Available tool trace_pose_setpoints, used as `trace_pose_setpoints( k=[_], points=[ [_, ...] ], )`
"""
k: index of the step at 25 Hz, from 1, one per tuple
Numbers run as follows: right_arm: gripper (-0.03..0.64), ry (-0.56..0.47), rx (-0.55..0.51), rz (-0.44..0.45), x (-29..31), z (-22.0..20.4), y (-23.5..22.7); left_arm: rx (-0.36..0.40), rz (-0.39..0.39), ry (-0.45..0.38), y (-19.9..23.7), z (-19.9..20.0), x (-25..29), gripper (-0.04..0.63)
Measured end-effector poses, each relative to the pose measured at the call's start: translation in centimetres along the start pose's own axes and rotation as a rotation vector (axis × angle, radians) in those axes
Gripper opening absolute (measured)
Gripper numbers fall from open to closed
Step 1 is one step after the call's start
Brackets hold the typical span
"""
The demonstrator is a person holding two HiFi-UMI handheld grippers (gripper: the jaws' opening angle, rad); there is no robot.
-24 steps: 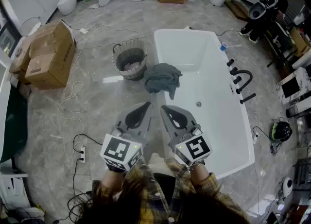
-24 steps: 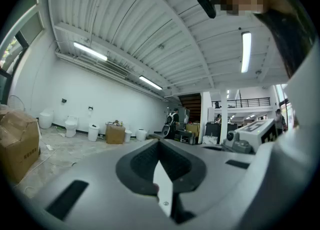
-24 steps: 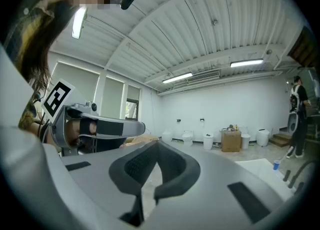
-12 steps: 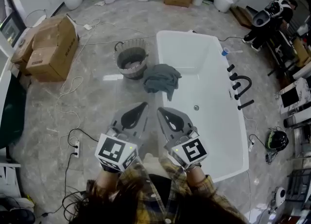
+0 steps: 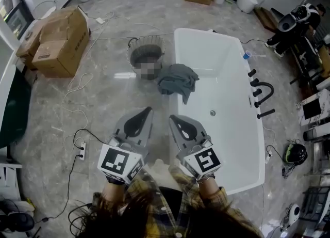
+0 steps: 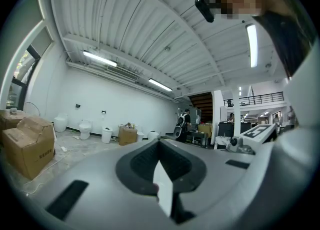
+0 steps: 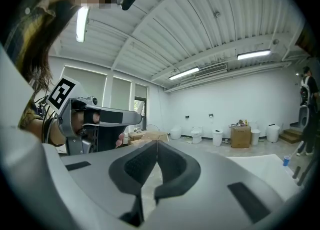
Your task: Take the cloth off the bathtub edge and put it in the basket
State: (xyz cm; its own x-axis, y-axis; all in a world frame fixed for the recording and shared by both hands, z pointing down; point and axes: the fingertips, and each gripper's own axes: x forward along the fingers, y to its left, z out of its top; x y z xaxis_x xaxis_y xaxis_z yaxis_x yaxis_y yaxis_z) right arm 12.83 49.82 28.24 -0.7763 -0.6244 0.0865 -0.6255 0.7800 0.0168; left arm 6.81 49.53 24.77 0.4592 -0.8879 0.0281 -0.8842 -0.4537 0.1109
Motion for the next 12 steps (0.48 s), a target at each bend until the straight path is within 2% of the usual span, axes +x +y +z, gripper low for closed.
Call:
trace_pose_setpoints(
  k=[5, 12],
  points=[
    [0.017, 0.009, 0.004, -0.02, 4.7, -0.4, -0.7, 0.005, -0.003, 0.002, 5.1, 0.1, 1.5, 0.017],
    [0.017, 0.032, 0.011, -0.06, 14.6, -0.1, -3.4, 0.01, -0.046, 0.011, 14.9, 1.6, 6.6, 0.017]
  ],
)
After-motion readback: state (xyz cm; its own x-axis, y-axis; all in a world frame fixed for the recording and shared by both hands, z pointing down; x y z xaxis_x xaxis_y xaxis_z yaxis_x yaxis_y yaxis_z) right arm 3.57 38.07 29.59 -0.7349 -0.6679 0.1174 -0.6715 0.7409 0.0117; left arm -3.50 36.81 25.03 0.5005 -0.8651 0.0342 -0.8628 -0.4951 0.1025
